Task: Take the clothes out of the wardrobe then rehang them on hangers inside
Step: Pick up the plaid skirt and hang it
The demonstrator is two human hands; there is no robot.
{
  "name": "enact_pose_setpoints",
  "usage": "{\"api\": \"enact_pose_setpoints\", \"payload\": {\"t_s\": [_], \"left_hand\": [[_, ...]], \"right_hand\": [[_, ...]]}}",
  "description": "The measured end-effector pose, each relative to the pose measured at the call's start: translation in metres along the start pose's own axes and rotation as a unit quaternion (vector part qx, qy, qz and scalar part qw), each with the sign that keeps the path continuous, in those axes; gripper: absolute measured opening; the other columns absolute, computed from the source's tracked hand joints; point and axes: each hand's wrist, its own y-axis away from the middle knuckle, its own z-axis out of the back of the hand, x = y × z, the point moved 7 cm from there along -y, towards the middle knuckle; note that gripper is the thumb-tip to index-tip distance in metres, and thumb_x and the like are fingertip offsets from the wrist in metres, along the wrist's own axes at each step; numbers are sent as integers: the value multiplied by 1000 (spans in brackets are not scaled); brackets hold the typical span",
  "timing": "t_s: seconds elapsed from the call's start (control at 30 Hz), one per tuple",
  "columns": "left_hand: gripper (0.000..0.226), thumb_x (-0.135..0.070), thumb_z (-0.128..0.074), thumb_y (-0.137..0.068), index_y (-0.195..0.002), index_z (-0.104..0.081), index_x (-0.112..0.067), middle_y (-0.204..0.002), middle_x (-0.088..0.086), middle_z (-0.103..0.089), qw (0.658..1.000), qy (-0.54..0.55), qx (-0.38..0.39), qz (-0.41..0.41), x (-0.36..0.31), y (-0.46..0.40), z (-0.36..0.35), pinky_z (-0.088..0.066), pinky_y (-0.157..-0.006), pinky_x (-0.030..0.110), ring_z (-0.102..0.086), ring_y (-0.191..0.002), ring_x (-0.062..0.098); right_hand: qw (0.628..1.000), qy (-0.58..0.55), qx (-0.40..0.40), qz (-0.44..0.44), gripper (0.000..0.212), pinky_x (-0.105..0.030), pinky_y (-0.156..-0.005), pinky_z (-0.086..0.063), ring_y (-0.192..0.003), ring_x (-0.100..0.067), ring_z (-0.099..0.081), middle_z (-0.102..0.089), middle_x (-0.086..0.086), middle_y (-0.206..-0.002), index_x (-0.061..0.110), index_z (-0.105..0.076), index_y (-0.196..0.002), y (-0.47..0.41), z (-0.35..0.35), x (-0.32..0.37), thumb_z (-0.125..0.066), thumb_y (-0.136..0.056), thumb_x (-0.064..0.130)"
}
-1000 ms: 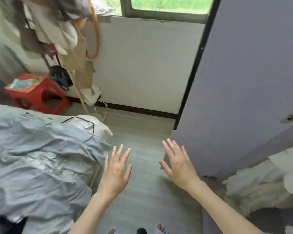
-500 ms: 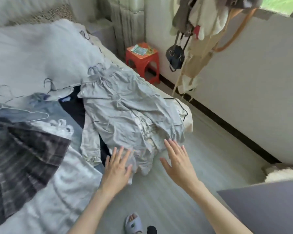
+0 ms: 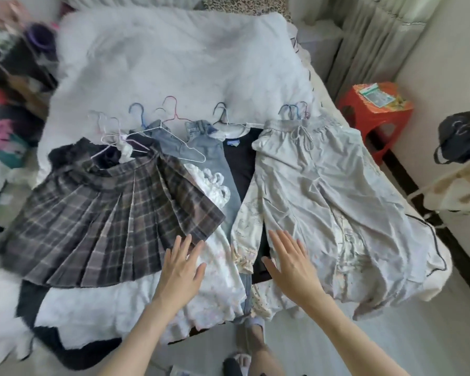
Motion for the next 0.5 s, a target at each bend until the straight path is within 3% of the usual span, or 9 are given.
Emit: {"api": "enact_pose_setpoints", "payload": {"t_s": [0.23,0.4,0.5], "left_hand": [[51,-30,-36,-99,-147,-22,-21,-156,4,-7,993,39,-65,85,50,-40,28,6,-113,37,14,-140,17],[50,-31,-39,-98,-145,-27,-21,-155,5,-13,987,54,-68,132,85,-55,24,6,-110,37,12,-138,16],[51,-31,-38,-98,-146,-24,-20,-156,6,-12,986,43,-42,155,112,-64,21,5,-109,38,5,-143,24]], "right_hand": [[995,33,38,90,63,-28,-109,17,-145,-17,0,-7,-2,-157,22,-5,-149,-104,-10,31,-35,-98,42],[986,62,85,127,62,-31,-111,13,-145,-17,2,-4,-2,-157,22,-3,-149,-164,-27,60,-29,-98,45],[982,54,112,141,60,-31,-111,13,-145,-16,1,-6,-2,-157,22,-4,-149,-194,-46,86,-29,-99,44]]}}
